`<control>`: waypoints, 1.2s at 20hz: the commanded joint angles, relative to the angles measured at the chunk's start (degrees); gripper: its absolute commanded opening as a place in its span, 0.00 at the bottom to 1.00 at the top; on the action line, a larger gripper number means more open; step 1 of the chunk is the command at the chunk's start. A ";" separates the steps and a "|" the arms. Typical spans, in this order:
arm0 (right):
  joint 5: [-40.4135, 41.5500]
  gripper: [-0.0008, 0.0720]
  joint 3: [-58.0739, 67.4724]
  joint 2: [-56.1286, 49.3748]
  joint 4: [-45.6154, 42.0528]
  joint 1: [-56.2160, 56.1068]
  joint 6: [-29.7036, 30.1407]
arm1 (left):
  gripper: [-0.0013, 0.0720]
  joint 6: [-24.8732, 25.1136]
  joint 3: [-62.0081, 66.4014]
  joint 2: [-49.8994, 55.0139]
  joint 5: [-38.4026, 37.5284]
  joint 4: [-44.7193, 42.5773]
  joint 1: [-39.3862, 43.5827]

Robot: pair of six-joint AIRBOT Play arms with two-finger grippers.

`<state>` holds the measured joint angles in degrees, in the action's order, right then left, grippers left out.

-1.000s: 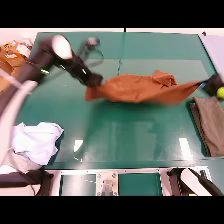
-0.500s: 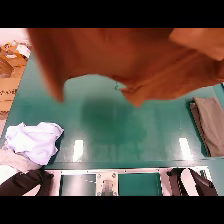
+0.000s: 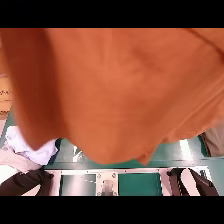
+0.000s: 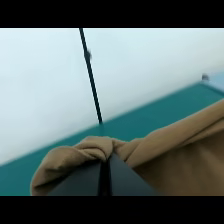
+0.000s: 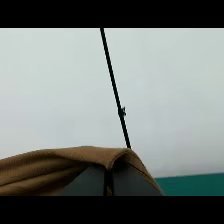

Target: Fold the shirts.

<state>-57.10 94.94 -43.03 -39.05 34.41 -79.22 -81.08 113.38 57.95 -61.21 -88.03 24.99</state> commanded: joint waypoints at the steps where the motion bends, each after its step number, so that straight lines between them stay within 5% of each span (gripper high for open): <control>1: 0.15 0.04 -12.31 -4.37 2.91 -0.07 5.07 | 0.04 -1.95 -2.56 11.26 0.83 -0.33 -0.07; 8: 7.50 0.04 -27.98 -29.44 3.98 -8.52 17.46 | 0.04 -2.03 -2.54 43.19 10.36 7.32 -0.07; 13: 10.56 0.04 -27.87 -44.76 4.15 -11.45 17.75 | 0.04 -1.81 -2.54 54.47 13.51 16.48 -0.66; 14: 10.14 0.19 -27.87 -45.55 4.13 -11.06 17.55 | 0.04 -1.18 -2.47 54.97 11.80 20.00 -1.95; 15: 8.90 0.50 -27.85 -45.51 4.11 -10.12 16.76 | 0.05 -0.68 -2.38 54.95 9.75 23.39 -3.61; 16: 6.47 0.53 -27.47 -45.22 4.09 -8.59 15.58 | 0.39 0.24 -1.53 54.95 6.47 27.32 -5.68; 17: 3.52 0.46 -27.04 -44.89 4.11 -6.86 14.10 | 0.68 0.63 -0.33 54.95 1.77 31.78 -8.57; 19: -2.78 0.11 -27.08 -43.60 4.07 -2.29 12.76 | 0.69 1.25 2.51 54.95 -8.70 39.01 -14.69; 20: -5.66 0.04 -27.34 -42.80 3.87 0.04 12.02 | 0.69 1.25 3.48 54.75 -13.62 40.63 -17.81; 24: -7.93 0.04 -35.41 -34.49 -4.68 7.30 7.30 | 0.68 1.99 2.84 54.12 -28.65 40.83 -27.43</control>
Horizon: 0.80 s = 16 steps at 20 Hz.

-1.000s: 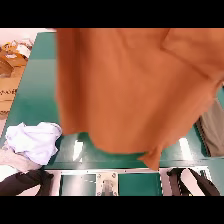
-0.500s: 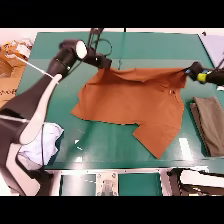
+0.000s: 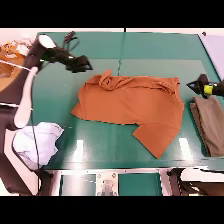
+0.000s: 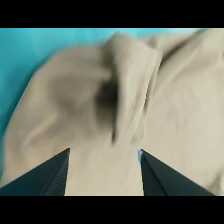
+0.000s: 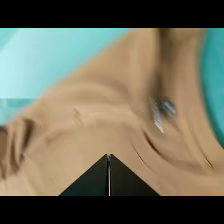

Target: Fold the shirts.

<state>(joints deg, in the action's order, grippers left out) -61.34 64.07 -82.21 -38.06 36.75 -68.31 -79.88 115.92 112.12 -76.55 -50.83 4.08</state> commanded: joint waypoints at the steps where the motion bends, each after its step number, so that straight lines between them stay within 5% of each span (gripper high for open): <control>1: -3.72 0.04 -7.85 7.72 -9.20 7.08 -5.70 | 0.68 0.79 -0.13 -0.04 -14.69 3.65 -8.02; 2: -3.87 0.15 -11.32 10.38 -12.98 9.25 -8.81 | 0.61 0.94 -0.15 -0.02 -15.04 3.54 -9.14; 4: -3.89 0.60 -17.55 12.90 -17.09 12.90 -12.81 | 0.13 2.32 -0.15 -0.04 -13.64 3.48 -10.19; 5: -3.91 0.61 -20.28 12.98 -17.05 14.19 -12.74 | 0.04 3.41 -0.15 -0.04 -13.05 3.48 -10.27; 13: -2.75 0.55 -32.87 9.88 -16.63 10.60 -11.61 | 0.04 5.14 -0.13 -0.04 -10.45 3.21 -10.27; 16: -2.78 0.55 -33.14 8.31 -14.45 6.01 -10.51 | 0.04 2.23 -0.13 -0.11 -11.32 1.55 -10.27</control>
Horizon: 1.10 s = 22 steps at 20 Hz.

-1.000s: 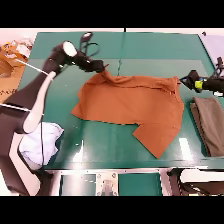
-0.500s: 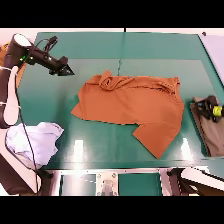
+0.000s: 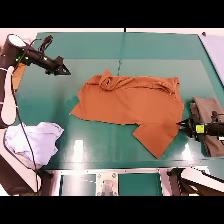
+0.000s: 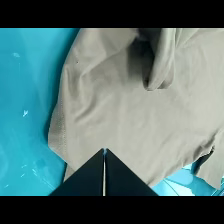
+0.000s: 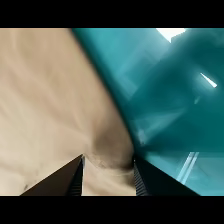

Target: Fold the shirts.

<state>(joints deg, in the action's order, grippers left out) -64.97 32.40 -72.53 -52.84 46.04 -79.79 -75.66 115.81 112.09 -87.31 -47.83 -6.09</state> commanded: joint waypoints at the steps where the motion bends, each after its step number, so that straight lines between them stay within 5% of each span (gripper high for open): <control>1: 0.85 0.45 -1.38 -1.44 0.96 -4.31 1.07 | 0.04 -2.64 -0.02 -0.09 -1.77 -2.67 -0.11; 4: 0.42 0.04 0.22 -1.44 0.98 -4.52 3.63 | 0.04 -5.05 -0.76 -1.62 -5.60 -6.43 -0.11; 8: 0.39 0.04 6.25 -1.44 -2.34 -1.07 3.69 | 0.04 -4.20 -13.07 -10.49 -5.51 -9.94 -0.22; 12: 1.01 0.04 7.39 -1.44 -2.23 0.79 2.47 | 0.05 -1.29 -36.89 -22.88 4.92 -9.70 -0.22; 13: 1.01 0.04 7.32 -1.44 -2.12 0.42 2.47 | 0.15 -1.31 -42.16 -24.26 7.65 -7.87 -0.22; 14: 1.01 0.04 7.32 -1.44 -1.77 0.00 2.49 | 0.66 -1.18 -46.21 -24.55 9.01 -5.81 -0.15; 15: 1.05 0.04 7.32 -1.44 -1.20 -0.28 2.97 | 0.93 -1.09 -49.94 -24.48 10.43 -4.50 0.22; 17: 1.40 0.04 7.32 -1.44 0.28 -1.05 3.96 | 0.80 0.83 -55.78 -24.48 14.62 -3.32 1.09; 22: 1.90 0.04 7.32 -1.44 0.31 -2.08 3.96 | 0.79 6.80 -62.23 -22.32 22.27 5.35 6.69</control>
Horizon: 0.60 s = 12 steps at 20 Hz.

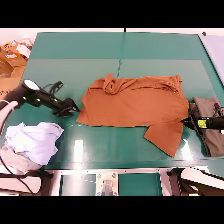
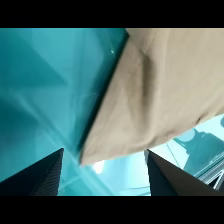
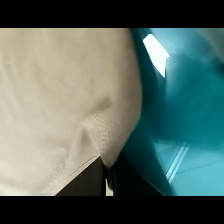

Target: Fold the shirts.

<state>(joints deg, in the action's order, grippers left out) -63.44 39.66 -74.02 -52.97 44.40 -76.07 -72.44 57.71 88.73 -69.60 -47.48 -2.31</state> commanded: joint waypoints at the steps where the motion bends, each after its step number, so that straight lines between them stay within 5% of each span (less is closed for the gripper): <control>1: 0.37 0.04 0.07 0.04 0.44 -0.44 0.24 | 0.79 3.58 -4.13 2.12 3.93 5.11 4.74; 3: 0.35 0.04 0.07 0.04 0.44 -0.44 0.24 | 0.44 5.09 -4.13 3.52 0.96 5.01 6.88; 6: 0.35 0.04 0.07 0.04 0.44 -0.44 0.22 | 0.23 6.10 -3.02 3.65 0.57 4.26 6.19; 7: 0.33 0.04 0.07 0.04 0.44 -0.44 0.22 | 0.04 6.05 -2.21 3.65 0.94 4.20 5.55; 12: -3.23 0.04 1.81 0.33 7.30 -2.19 3.10 | 0.04 5.86 5.29 1.33 -3.04 3.74 5.09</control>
<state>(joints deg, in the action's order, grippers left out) -64.16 40.25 -73.93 -50.35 43.35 -75.20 -66.76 59.20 91.55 -69.87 -43.53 2.90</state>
